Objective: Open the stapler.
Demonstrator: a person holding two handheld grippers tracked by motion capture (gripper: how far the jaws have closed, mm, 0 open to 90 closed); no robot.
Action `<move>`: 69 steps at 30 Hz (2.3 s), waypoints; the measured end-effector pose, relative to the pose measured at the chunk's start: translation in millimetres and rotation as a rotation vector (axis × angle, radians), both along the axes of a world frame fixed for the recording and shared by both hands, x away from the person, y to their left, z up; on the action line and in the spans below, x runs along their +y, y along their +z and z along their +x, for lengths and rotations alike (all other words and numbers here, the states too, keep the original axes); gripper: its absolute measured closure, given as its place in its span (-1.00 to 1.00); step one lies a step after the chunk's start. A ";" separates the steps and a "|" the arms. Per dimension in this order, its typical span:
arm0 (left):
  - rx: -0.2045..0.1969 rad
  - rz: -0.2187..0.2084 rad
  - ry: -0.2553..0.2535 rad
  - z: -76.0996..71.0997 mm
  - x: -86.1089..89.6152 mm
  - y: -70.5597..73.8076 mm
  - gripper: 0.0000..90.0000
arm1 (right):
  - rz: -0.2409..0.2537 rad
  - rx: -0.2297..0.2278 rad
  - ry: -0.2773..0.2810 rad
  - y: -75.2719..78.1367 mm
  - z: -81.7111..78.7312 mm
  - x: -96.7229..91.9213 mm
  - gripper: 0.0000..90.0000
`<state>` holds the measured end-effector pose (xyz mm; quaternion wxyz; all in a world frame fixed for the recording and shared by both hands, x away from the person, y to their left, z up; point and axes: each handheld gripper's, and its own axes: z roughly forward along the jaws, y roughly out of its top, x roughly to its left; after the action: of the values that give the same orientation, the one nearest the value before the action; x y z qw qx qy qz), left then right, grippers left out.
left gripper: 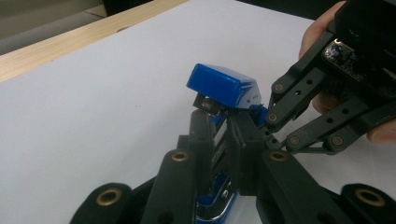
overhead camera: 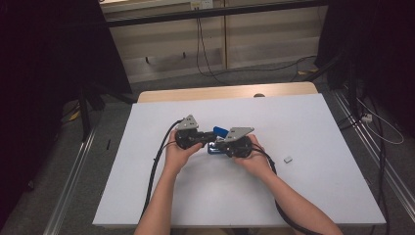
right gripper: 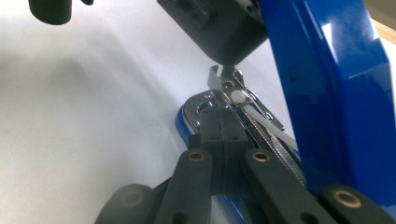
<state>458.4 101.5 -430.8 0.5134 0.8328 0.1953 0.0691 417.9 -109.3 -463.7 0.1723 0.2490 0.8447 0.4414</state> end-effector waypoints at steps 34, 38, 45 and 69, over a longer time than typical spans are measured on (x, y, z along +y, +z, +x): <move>-0.005 0.051 -0.035 -0.6 -6.6 6.7 1.00 | 0.025 0.009 -0.014 -1.8 -0.9 -1.9 1.00; -0.018 0.054 -0.039 -0.8 -9.1 9.7 0.99 | 0.030 0.014 -0.037 -1.3 -1.8 -1.0 1.00; -0.022 0.050 -0.047 0.8 -7.1 11.4 0.99 | 0.122 -0.040 -0.149 6.2 -4.3 -1.8 1.00; 0.042 0.071 -0.025 4.8 -5.1 -2.0 0.99 | 0.131 -0.093 -0.229 0.7 -8.1 1.6 1.00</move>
<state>463.2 96.4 -432.8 0.4801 0.8542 0.1929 0.0522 409.8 -107.7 -462.9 0.2437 0.3338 0.7711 0.4843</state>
